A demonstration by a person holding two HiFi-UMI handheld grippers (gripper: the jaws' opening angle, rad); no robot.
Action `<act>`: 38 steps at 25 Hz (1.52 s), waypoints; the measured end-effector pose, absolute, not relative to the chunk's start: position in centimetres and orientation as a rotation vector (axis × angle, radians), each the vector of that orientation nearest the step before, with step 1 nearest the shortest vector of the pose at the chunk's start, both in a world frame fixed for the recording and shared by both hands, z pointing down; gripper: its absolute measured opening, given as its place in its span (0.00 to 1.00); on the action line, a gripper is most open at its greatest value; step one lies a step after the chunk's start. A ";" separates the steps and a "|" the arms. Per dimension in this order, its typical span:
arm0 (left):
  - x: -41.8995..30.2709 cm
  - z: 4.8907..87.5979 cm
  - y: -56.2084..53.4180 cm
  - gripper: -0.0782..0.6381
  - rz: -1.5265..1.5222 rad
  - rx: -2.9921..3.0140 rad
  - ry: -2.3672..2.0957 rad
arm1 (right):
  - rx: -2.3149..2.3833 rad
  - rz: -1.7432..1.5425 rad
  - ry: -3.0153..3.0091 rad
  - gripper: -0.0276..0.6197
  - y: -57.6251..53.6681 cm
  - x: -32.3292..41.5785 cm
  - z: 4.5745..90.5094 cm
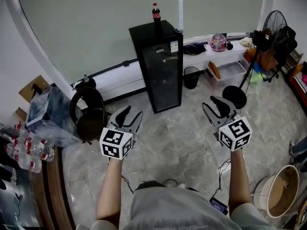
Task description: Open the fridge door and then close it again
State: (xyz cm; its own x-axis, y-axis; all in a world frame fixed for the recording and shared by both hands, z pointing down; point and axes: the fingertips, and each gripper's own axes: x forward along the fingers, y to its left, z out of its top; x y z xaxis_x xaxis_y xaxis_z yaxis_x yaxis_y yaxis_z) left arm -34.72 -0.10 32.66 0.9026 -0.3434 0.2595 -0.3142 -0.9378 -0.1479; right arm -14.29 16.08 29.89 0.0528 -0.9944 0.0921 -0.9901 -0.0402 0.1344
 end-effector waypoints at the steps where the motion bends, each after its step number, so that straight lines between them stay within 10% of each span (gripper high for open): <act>1: -34.5 32.9 0.2 0.37 -0.442 -2.962 0.529 | 2.151 -0.032 -2.066 0.28 16.4 -13.8 30.1; 21: -23.5 39.1 -5.1 0.40 -0.491 -3.044 0.486 | 2.147 0.070 -1.980 0.33 12.9 -3.7 34.6; 38: -13.3 41.9 -30.5 0.40 -0.530 -3.114 0.612 | 1.838 -0.005 -2.017 0.35 -17.5 6.4 31.9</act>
State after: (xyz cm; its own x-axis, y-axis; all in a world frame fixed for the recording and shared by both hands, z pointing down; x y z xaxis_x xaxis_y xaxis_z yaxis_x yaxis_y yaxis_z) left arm -13.32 -30.49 41.90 0.8736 -0.3552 0.3326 -0.3800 -0.9249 0.0105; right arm 6.40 -17.49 31.93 -0.0464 -0.9547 0.2940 -0.9532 0.1304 0.2729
